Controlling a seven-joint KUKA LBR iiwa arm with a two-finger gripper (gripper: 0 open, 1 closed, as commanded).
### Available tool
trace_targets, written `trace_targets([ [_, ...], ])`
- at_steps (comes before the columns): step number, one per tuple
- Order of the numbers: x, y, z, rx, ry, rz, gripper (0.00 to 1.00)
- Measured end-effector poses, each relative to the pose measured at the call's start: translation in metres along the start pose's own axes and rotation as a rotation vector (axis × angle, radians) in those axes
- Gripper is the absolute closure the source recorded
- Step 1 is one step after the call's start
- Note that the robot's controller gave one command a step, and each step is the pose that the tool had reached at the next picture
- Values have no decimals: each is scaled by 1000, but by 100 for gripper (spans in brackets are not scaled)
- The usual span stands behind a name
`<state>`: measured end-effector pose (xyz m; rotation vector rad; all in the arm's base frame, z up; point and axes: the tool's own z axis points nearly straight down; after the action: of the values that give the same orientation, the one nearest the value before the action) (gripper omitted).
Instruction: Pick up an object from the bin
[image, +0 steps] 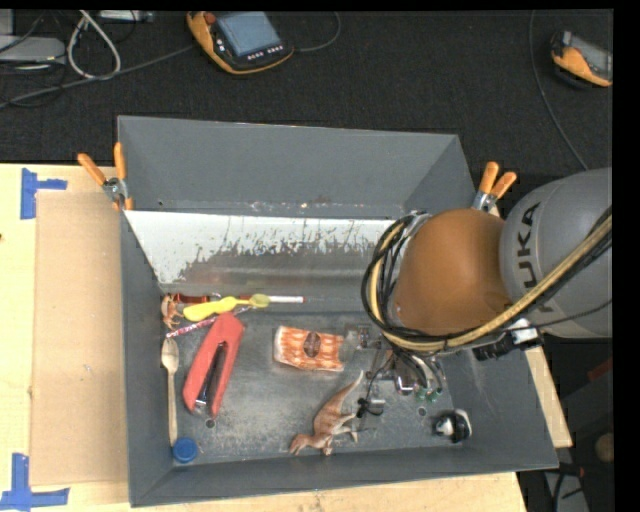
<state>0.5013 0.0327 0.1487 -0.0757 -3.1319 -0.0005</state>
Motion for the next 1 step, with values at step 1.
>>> trace_targets([
  [1,-2,-15,30,1,0,115,0],
])
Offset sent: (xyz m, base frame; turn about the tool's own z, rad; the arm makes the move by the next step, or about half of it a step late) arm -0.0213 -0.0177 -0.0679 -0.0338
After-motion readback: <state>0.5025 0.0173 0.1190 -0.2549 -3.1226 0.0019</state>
